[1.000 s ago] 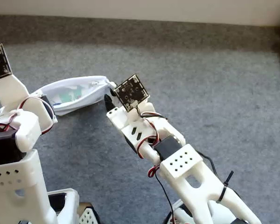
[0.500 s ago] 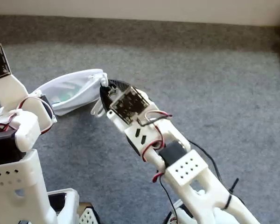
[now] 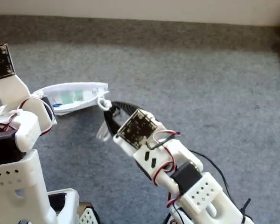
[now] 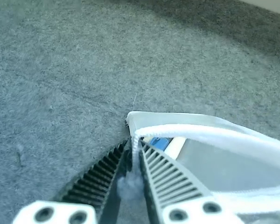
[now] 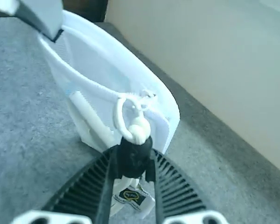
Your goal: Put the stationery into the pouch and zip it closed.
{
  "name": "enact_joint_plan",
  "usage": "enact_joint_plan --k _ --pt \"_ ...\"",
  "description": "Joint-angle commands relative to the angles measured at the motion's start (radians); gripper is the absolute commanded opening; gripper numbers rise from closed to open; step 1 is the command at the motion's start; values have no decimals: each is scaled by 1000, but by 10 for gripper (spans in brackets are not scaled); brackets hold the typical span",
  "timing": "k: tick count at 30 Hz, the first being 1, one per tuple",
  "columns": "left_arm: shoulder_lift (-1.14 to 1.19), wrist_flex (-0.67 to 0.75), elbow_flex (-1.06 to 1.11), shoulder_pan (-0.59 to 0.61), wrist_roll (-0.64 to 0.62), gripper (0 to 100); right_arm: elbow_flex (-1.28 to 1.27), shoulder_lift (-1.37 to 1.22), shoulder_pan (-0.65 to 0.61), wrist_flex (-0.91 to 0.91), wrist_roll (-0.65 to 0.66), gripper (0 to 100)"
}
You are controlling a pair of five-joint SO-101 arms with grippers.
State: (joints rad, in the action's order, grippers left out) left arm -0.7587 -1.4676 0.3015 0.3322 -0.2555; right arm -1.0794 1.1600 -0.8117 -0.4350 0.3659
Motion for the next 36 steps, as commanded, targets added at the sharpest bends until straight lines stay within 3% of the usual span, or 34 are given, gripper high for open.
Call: enact_joint_plan --k 1,7,14,28,32,36 --pt "4 44 16 -13 52 8 5 108 -48 -136 14 5" --pt "4 66 13 -62 58 20 5 214 -58 -300 -69 5" --pt "5 68 18 -200 54 210 4 283 -58 -493 -69 5" --pt "13 244 16 -545 63 210 2 503 -58 -759 -69 5" --pt "13 261 13 -661 161 210 2 585 -54 -805 -68 5" --pt "13 262 7 -742 176 211 2 636 -53 -823 -68 5"
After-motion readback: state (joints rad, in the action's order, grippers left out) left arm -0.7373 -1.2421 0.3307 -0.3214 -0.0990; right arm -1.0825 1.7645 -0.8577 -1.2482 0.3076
